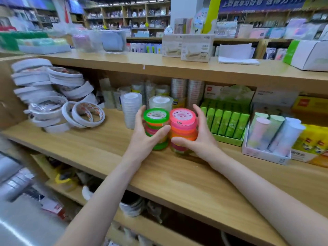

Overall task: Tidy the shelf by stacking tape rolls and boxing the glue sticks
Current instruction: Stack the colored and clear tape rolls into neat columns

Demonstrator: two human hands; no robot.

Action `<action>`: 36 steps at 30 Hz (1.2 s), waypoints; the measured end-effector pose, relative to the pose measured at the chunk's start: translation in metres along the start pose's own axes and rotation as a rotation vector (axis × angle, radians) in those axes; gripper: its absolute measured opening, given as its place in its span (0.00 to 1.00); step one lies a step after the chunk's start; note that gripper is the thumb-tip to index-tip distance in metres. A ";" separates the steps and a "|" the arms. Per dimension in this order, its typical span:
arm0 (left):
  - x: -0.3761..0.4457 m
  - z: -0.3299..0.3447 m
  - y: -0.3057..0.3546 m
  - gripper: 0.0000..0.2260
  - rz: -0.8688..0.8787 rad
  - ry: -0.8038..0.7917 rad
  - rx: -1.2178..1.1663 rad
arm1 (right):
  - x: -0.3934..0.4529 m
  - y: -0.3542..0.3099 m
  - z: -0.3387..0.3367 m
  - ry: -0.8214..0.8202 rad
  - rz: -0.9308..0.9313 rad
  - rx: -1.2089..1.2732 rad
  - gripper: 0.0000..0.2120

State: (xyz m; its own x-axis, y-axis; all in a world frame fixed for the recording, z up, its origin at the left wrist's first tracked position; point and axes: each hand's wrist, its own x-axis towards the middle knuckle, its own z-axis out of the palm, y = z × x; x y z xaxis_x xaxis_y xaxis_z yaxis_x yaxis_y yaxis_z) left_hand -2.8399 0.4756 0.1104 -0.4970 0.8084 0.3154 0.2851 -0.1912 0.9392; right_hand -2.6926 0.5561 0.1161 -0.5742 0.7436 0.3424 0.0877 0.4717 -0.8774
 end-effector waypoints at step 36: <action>0.008 -0.006 -0.005 0.34 -0.059 -0.081 -0.171 | 0.014 -0.001 0.010 0.021 0.003 0.088 0.38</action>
State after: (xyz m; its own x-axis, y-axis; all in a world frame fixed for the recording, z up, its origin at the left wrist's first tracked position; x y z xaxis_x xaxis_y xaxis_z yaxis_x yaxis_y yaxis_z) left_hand -2.8498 0.4798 0.1087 -0.4393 0.8618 0.2538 0.1108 -0.2284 0.9673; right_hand -2.7091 0.5612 0.1179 -0.5566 0.7553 0.3461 0.0167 0.4267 -0.9042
